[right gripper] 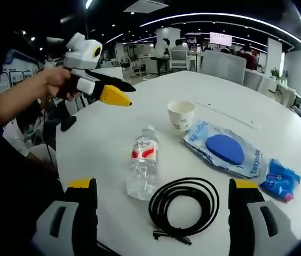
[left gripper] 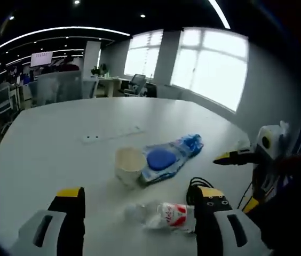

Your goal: Arrange the tabletop items into an orderly group along one side of the table until the central work area is clear of visible clutter.

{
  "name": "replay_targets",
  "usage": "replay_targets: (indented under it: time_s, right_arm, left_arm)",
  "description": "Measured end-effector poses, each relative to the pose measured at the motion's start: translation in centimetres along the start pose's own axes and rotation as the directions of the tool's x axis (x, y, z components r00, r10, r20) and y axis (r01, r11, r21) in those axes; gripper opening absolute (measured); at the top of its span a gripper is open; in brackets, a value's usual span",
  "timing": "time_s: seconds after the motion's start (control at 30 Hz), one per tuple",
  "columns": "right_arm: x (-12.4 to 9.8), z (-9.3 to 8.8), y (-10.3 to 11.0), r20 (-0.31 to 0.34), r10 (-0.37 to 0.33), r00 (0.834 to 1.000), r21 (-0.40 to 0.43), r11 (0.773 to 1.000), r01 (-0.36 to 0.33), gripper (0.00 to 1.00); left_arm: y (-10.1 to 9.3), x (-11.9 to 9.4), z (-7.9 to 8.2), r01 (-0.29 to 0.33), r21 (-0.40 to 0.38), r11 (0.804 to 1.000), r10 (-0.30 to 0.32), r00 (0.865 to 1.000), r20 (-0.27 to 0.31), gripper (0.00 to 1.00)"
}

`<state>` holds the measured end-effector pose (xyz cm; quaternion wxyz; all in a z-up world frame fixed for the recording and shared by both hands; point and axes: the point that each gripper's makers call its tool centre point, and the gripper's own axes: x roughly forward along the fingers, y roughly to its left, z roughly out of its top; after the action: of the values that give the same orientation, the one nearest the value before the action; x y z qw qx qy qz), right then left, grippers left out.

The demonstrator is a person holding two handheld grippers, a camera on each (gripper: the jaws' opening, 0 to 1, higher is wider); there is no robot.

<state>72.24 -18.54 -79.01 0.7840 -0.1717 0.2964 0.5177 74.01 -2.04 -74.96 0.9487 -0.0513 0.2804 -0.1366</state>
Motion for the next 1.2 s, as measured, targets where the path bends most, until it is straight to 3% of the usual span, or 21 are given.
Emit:
replay_targets:
  time_s: [0.27, 0.73, 0.93, 1.2]
  right_arm:
    - [2.9, 0.1, 1.5, -0.02, 0.063, 0.998, 0.022, 0.998, -0.062, 0.96]
    - [7.6, 1.0, 2.7, -0.058, 0.071, 0.996, -0.031, 0.997, -0.073, 0.77]
    - [8.8, 1.0, 3.2, -0.065, 0.063, 0.996, -0.052, 0.996, -0.067, 0.59]
    - [10.4, 0.0, 3.3, -0.105, 0.058, 0.993, -0.043, 0.997, -0.063, 0.55]
  left_arm:
    - [0.1, -0.7, -0.5, -0.005, -0.018, 1.0, 0.006, 0.999, 0.036, 0.99]
    - [-0.7, -2.1, -1.4, -0.019, -0.031, 0.999, 0.021, 0.997, 0.069, 0.97]
    - [-0.4, -2.6, -1.7, -0.042, -0.047, 0.998, 0.045, 0.996, 0.076, 0.97]
    - [-0.5, -2.3, -2.2, -0.035, -0.043, 0.998, 0.038, 0.997, 0.066, 0.95]
